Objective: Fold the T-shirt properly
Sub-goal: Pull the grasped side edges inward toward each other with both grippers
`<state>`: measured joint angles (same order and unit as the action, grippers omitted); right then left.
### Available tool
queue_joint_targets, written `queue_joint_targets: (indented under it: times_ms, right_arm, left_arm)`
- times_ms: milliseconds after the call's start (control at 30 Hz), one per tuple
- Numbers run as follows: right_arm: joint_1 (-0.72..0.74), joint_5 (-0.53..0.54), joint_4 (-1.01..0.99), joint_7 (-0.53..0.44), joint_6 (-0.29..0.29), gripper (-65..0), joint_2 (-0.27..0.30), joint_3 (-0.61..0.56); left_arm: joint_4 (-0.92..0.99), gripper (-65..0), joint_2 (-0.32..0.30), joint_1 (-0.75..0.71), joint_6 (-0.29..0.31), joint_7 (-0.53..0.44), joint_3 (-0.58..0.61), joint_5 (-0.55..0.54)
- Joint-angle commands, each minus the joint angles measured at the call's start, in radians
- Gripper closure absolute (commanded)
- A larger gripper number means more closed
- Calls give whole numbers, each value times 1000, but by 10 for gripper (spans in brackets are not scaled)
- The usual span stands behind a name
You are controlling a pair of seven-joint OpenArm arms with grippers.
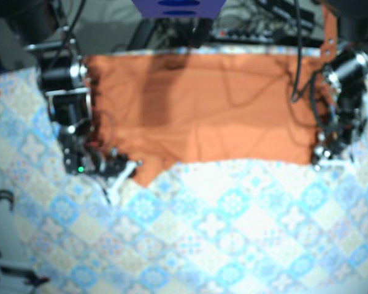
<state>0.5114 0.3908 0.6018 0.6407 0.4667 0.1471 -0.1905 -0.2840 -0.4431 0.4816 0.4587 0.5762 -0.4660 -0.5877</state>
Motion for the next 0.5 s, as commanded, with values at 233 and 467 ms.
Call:
queue_joint_targets:
  times_ms: [233,467]
  right_arm:
    - [25,6,28,-32,7,0,6,0]
    - [17,6,122,-26,5,0,26,1]
  left_arm:
    - [-33,0,-4,-10,-8,37,6,19]
    - [-225,0,2,-103,-10,94,8,21]
